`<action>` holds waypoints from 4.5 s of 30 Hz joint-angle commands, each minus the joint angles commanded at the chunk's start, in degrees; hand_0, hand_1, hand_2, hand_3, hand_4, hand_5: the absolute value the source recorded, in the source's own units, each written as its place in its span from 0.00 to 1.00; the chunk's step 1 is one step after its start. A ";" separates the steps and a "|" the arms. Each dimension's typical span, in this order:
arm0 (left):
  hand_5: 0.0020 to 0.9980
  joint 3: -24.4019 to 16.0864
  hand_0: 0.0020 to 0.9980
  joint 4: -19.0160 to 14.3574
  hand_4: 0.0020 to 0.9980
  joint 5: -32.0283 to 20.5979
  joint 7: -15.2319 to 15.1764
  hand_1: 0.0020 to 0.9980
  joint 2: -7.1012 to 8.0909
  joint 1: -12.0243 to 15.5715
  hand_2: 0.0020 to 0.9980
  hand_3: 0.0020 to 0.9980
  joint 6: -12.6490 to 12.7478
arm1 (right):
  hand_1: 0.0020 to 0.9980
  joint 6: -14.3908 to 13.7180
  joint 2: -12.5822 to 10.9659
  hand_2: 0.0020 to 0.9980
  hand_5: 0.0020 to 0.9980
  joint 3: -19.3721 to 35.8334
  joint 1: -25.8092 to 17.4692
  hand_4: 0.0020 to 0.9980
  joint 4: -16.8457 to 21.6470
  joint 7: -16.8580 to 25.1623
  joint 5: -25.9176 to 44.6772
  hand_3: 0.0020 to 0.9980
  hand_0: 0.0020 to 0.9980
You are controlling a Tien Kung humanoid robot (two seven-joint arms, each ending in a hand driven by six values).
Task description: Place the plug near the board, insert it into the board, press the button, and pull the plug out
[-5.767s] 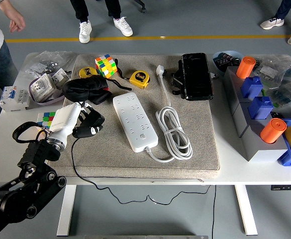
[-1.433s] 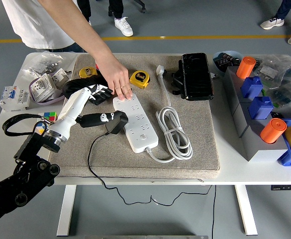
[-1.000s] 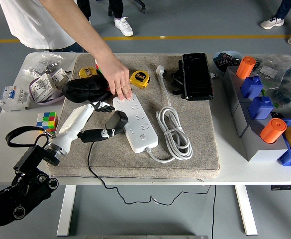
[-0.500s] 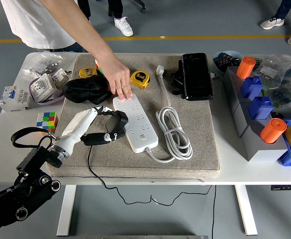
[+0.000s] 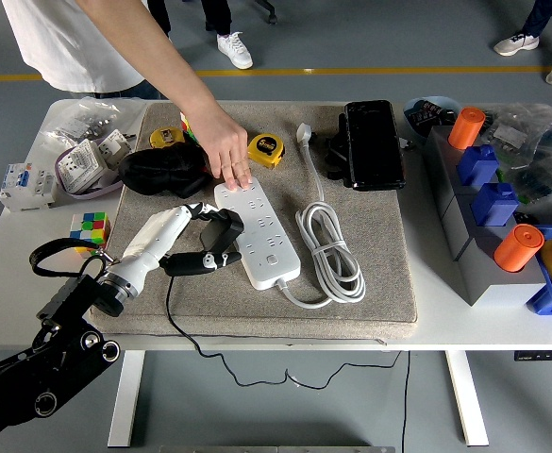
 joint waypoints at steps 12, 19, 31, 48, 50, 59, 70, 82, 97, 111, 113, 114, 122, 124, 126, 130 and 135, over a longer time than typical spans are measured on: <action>0.61 1.58 0.70 -0.57 0.99 -0.06 1.00 0.72 -0.63 -1.59 0.72 0.69 -0.66 | 0.65 0.08 -0.01 0.61 0.51 -0.18 0.01 0.80 0.04 -0.11 -0.03 0.50 0.60; 0.61 2.53 0.70 -0.39 0.99 0.07 1.40 0.72 -1.26 -2.93 0.72 0.69 -0.90 | 0.65 0.08 -0.07 0.61 0.51 -0.18 0.13 0.79 0.07 -0.14 -0.06 0.50 0.60; 0.61 2.99 0.69 -0.26 0.99 0.67 1.93 0.72 -1.68 -4.16 0.72 0.69 -1.13 | 0.65 0.13 -0.06 0.61 0.50 -0.15 0.11 0.79 0.08 -0.12 -0.09 0.50 0.60; 0.61 3.79 0.69 -0.11 0.98 0.84 2.68 0.72 -1.88 -4.72 0.72 0.69 -1.82 | 0.65 0.14 -0.08 0.60 0.50 -0.17 0.31 0.79 0.05 -0.14 -0.07 0.50 0.60; 0.61 3.56 0.69 -0.29 0.99 0.73 2.48 0.72 -1.88 -4.60 0.72 0.69 -1.72 | 0.65 0.13 -0.05 0.60 0.50 -0.16 0.31 0.79 0.06 -0.13 -0.04 0.50 0.60; 0.61 1.98 0.69 -5.46 0.98 -0.53 1.57 0.72 -0.55 -3.59 0.72 0.69 -1.26 | 0.65 0.18 -0.10 0.60 0.50 -0.28 0.17 0.79 0.08 -0.21 -0.11 0.50 0.60; 0.56 1.13 0.25 -16.38 0.98 -2.65 12.69 0.49 1.48 -1.83 0.59 0.69 -9.88 | 0.65 0.35 -0.15 0.60 0.50 -0.23 0.05 0.79 0.06 -0.61 -0.21 0.50 0.59; 0.21 1.63 0.07 -21.08 0.83 -2.53 25.83 0.10 1.19 -3.13 0.24 0.68 -22.37 | 0.65 0.29 -0.21 0.60 0.50 -0.18 0.02 0.79 0.04 -0.60 -0.24 0.50 0.60; 0.00 3.83 0.04 -21.54 0.79 -3.91 33.17 0.10 0.35 -5.11 0.17 0.91 -28.38 | 0.65 0.28 -0.23 0.60 0.50 -0.23 0.05 0.79 0.16 -0.53 -0.23 0.50 0.59; 0.00 4.92 0.04 -19.92 0.79 -3.07 33.95 0.10 -0.25 -6.00 0.17 0.89 -29.05 | 0.65 0.26 -0.28 0.60 0.50 -0.32 0.08 0.79 0.17 -0.45 -0.19 0.50 0.59; 0.00 5.02 0.04 -19.45 0.79 -3.01 34.03 0.10 -0.38 -6.14 0.17 0.89 -29.17 | 0.65 0.26 -0.31 0.60 0.50 -0.36 0.14 0.79 0.17 -0.45 -0.21 0.50 0.59; 0.00 5.14 0.04 -19.22 0.79 -2.93 34.03 0.10 -0.44 -6.23 0.17 0.89 -29.17 | 0.65 0.26 -0.29 0.60 0.50 -0.34 0.14 0.79 0.17 -0.44 -0.19 0.50 0.59; 0.00 5.42 0.04 -17.28 0.79 -2.56 34.13 0.10 -1.20 -7.11 0.17 0.88 -29.48 | 0.65 0.23 -0.48 0.60 0.50 -0.56 0.28 0.79 0.20 -0.43 -0.15 0.50 0.59; 0.00 5.49 0.04 -16.95 0.79 -2.23 34.20 0.10 -1.33 -7.22 0.17 0.88 -29.55 | 0.65 0.23 -0.52 0.60 0.50 -0.66 0.30 0.79 0.22 -0.44 -0.15 0.50 0.59; 0.00 5.66 0.04 -16.68 0.79 -2.31 34.53 0.10 -1.37 -7.33 0.17 0.88 -29.83 | 0.65 0.20 -0.56 0.60 0.50 -0.67 0.26 0.79 0.23 -0.42 -0.16 0.50 0.59; 0.00 6.11 0.04 -16.40 0.79 -2.42 34.91 0.10 -1.35 -7.54 0.17 0.87 -30.23 | 0.65 0.20 -0.60 0.60 0.50 -0.74 0.09 0.79 0.21 -0.42 -0.16 0.50 0.59; 0.00 6.48 0.04 -16.36 0.79 -2.57 35.48 0.10 -1.26 -7.72 0.17 0.86 -30.89 | 0.65 0.21 -0.56 0.60 0.50 -0.63 0.11 0.79 0.21 -0.40 -0.18 0.50 0.59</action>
